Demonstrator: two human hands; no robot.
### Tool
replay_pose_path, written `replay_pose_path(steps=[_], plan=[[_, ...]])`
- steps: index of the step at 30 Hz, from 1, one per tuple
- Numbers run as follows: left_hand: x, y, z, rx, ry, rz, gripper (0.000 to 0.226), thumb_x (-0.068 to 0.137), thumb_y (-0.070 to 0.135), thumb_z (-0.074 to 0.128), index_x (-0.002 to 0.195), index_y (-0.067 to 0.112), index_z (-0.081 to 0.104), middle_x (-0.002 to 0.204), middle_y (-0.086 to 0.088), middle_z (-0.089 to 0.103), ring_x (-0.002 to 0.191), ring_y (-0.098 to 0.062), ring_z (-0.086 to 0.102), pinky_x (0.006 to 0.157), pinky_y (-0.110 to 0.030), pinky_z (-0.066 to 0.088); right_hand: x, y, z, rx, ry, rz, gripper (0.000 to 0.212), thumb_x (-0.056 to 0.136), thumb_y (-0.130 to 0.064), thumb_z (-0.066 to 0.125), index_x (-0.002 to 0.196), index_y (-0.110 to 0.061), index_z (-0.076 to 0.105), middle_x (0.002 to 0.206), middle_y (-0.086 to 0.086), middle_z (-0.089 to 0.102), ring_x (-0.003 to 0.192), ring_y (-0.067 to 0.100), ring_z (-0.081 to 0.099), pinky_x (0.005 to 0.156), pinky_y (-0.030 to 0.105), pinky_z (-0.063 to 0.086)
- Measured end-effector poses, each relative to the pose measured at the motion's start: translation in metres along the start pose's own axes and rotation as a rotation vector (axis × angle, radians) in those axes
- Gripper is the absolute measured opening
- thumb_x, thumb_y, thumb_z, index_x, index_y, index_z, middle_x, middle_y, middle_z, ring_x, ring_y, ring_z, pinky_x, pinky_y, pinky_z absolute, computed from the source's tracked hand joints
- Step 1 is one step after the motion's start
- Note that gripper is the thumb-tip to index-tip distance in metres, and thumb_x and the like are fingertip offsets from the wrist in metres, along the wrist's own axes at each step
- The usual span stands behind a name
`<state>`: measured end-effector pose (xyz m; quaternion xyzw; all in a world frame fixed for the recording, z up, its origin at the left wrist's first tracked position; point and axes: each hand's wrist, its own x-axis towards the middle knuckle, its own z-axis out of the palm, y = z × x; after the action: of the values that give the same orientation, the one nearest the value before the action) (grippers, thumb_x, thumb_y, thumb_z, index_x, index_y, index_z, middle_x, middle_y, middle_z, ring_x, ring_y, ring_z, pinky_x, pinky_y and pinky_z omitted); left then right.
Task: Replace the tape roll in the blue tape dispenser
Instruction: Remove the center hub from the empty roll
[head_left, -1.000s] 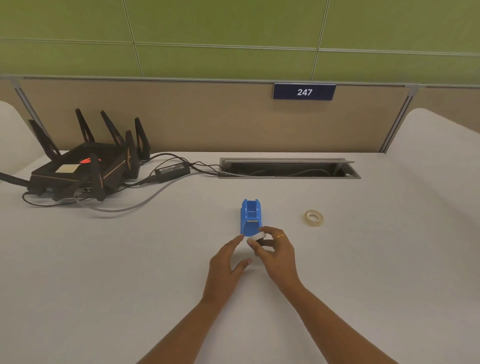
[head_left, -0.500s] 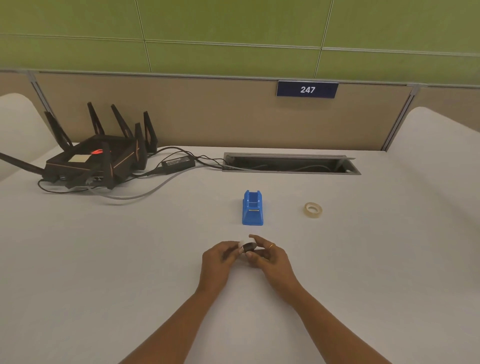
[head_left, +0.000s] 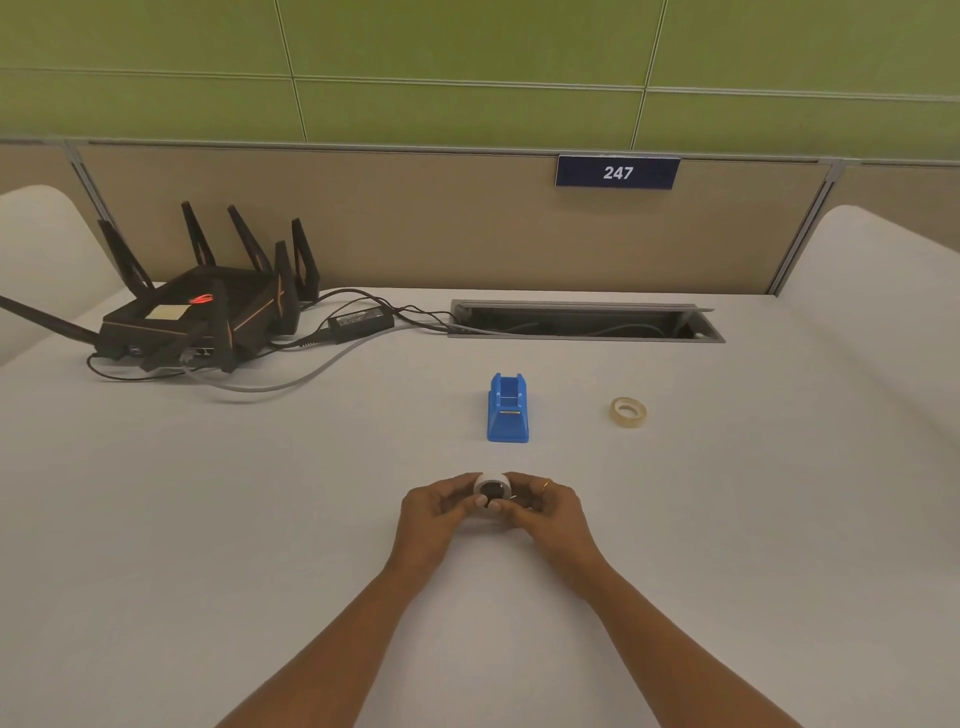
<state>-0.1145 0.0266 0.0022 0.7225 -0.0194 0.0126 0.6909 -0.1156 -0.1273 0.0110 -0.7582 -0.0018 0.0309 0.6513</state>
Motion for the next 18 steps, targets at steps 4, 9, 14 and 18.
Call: replay_pose_path(steps=[4,9,14,18], plan=[[0.0007,-0.0020,0.0005,0.028,0.018,0.006,0.026,0.076,0.001,0.066,0.100,0.011,0.068,0.095,-0.004,0.071,0.080,0.007,0.066,0.074,-0.003,0.047,0.0005,0.0006,-0.0010,-0.032,-0.010,-0.009,0.037,0.078,-0.014,0.070,0.113,-0.007,0.062,0.102,0.011,0.070,0.089,0.019,0.065,0.073,0.014,0.052],[-0.0008,-0.0019,0.0005,0.024,0.028,0.006,0.025,0.075,0.001,0.067,0.097,0.013,0.070,0.093,-0.004,0.072,0.079,0.006,0.066,0.073,-0.004,0.048,0.0015,0.0022,-0.0007,-0.050,0.007,-0.001,0.039,0.077,-0.015,0.071,0.114,-0.008,0.061,0.102,0.010,0.070,0.090,0.017,0.066,0.072,0.011,0.052],[-0.0024,0.0012,0.0014,0.019,0.035,0.025,0.030,0.075,-0.001,0.067,0.091,0.025,0.069,0.089,0.001,0.071,0.078,0.008,0.066,0.071,-0.003,0.047,0.0030,0.0044,-0.0006,-0.054,0.018,0.010,0.041,0.077,-0.013,0.071,0.115,-0.005,0.061,0.103,0.014,0.070,0.090,0.020,0.066,0.077,0.016,0.051],[-0.0033,0.0022,0.0017,0.037,0.035,0.041,0.030,0.076,0.000,0.067,0.090,0.026,0.069,0.089,0.001,0.071,0.077,0.009,0.065,0.071,-0.003,0.047,0.0029,0.0035,0.0004,-0.050,0.026,0.008,0.041,0.077,-0.013,0.071,0.115,-0.005,0.061,0.102,0.014,0.070,0.088,0.018,0.065,0.070,0.011,0.052]])
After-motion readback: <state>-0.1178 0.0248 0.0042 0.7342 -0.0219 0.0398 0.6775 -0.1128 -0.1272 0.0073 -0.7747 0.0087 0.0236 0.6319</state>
